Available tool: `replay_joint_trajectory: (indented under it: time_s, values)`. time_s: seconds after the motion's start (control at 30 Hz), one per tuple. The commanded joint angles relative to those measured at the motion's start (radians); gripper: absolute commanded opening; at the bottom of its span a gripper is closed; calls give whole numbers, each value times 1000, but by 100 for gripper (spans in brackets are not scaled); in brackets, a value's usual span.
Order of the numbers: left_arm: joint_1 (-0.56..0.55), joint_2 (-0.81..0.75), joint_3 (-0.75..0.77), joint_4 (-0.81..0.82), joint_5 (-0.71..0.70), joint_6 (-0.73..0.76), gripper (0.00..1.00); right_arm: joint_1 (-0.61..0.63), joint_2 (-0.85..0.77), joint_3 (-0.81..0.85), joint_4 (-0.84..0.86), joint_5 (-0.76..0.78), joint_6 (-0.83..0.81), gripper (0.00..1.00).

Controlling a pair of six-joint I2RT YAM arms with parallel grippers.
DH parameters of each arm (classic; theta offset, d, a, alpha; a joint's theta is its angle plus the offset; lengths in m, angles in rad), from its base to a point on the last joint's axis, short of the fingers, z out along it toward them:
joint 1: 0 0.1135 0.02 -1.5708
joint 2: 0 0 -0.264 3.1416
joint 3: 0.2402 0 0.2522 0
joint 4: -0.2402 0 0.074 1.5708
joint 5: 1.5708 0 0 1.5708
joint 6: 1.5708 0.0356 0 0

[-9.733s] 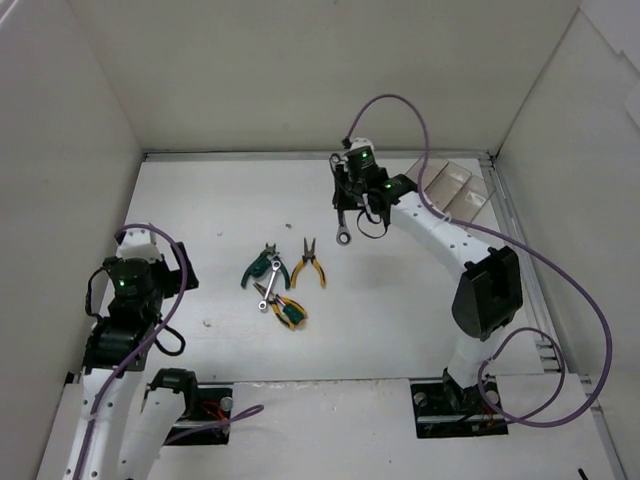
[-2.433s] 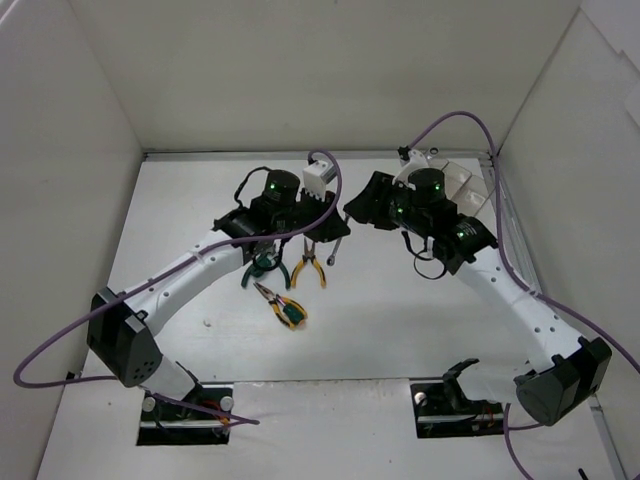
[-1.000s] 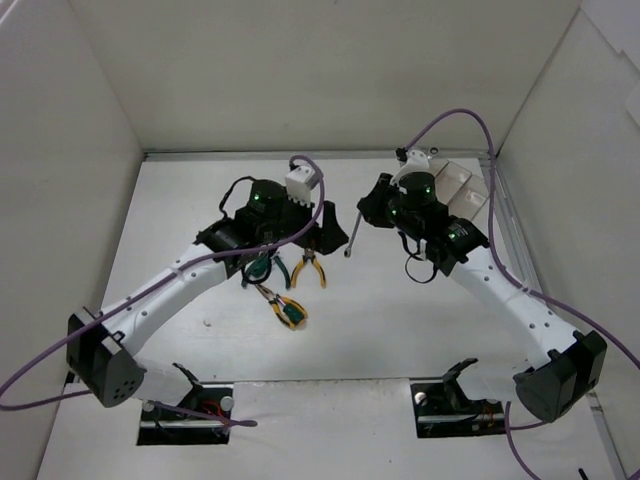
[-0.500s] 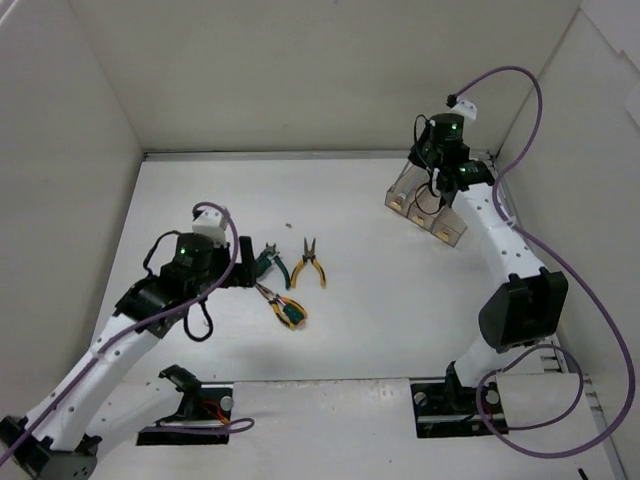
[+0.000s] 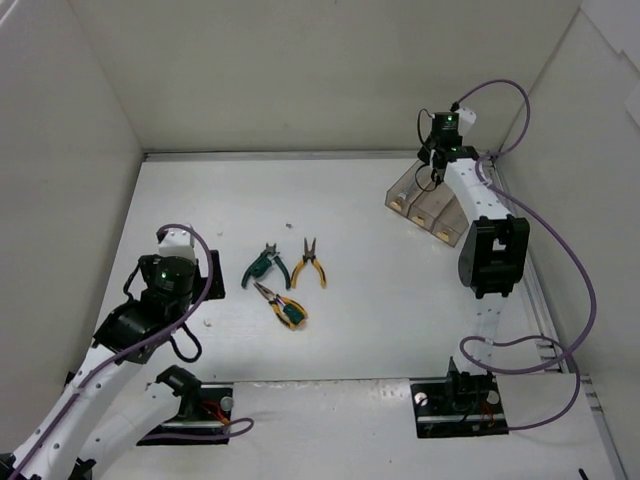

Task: Sort the tools into containers

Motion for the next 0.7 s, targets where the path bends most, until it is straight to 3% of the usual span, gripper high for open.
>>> replay_joint_trajectory:
  time_s: [0.0,0.37,0.47,0.5,0.67]
  values:
    - [12,24,11,22,-41,15,100,-32,34,110,76,19,22,0]
    - [12,16,5,30,-44,18,100,-48,179,216,71,-14,16,4]
    - [12,24,4,33,-39,22,100,-48,192,211,70,-30,27,20]
    - [12,27,7,33,-35,24,100,-50,192,207,70,-29,31,35]
    - [12,35,7,36,-28,26,100,-50,177,213,71,-46,16,56]
